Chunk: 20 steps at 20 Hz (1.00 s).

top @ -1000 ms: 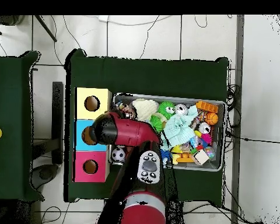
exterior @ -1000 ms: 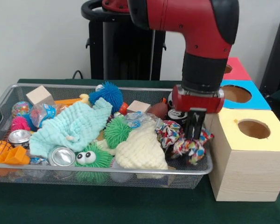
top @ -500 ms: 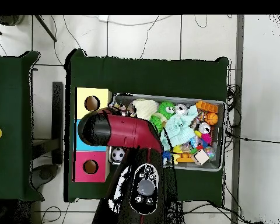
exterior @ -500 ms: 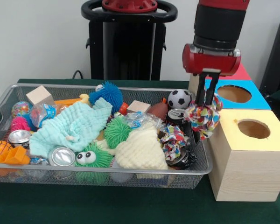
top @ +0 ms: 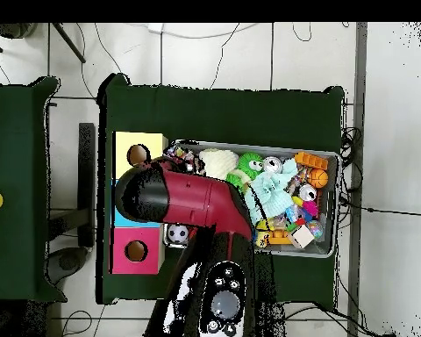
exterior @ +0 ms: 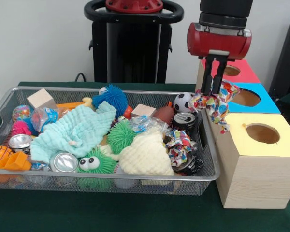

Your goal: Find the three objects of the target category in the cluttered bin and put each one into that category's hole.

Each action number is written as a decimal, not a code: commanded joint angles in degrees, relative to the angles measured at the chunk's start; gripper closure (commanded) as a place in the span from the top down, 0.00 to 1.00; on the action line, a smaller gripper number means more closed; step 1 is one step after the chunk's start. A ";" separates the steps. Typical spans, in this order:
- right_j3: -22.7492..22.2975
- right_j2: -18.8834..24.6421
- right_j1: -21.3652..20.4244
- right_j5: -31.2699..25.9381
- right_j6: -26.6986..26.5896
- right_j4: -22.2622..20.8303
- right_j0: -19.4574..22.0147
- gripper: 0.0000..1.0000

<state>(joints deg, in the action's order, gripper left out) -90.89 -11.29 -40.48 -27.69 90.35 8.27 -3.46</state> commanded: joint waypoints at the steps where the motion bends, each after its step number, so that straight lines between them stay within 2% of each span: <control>1: -1.11 1.26 0.19 -8.32 13.29 2.14 -0.72 0.00; 6: -0.03 0.51 1.15 -8.74 15.12 2.98 -2.71 0.00; 20: 0.60 -1.54 5.79 -4.10 18.80 6.73 -7.98 0.00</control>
<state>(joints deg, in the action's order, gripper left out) -90.47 -13.25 -37.97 -28.58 91.27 11.99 -11.12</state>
